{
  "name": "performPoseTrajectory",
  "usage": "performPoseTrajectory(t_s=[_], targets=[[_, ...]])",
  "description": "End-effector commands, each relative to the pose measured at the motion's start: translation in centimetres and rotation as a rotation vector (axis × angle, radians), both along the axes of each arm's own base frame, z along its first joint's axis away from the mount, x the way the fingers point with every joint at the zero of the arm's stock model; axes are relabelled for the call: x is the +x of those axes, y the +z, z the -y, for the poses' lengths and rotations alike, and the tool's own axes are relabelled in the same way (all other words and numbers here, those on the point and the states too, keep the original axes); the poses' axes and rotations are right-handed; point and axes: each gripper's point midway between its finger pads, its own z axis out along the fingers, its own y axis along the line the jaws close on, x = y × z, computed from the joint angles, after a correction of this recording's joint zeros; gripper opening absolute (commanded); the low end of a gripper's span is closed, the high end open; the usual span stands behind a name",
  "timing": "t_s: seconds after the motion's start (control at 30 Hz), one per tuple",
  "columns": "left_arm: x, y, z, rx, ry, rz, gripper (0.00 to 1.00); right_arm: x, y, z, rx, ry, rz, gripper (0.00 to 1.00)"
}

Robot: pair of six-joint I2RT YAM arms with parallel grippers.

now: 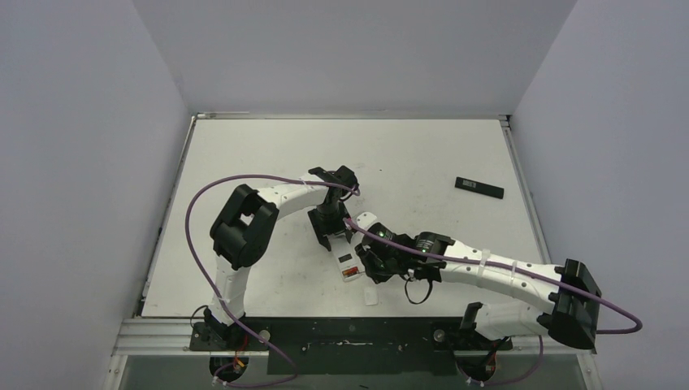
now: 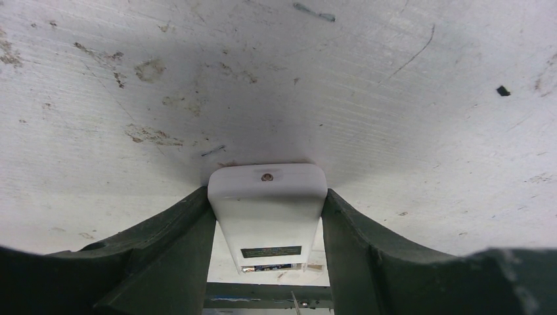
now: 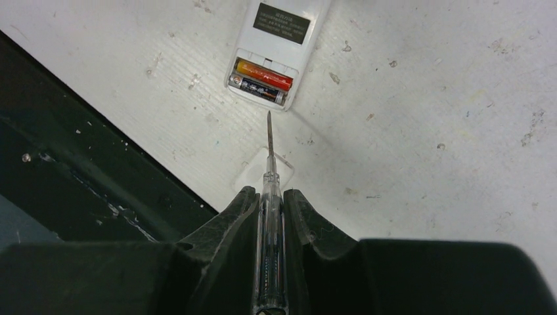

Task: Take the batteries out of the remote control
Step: Unload the battery from the remote control.

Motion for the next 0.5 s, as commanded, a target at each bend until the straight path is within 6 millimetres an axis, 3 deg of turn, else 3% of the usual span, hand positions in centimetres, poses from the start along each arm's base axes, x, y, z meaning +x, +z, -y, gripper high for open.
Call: performPoseTrajectory(t_s=[0.0,0.47], targets=[[1.87,-0.11,-0.65,0.041,-0.003,0.081,0.00,2.10,1.76,-1.56,0.052,-0.053,0.102,0.05],[1.98,0.10,-0.74,0.046,-0.005,0.087,0.00,2.11,1.06,-2.13,0.021,-0.027,0.119,0.05]])
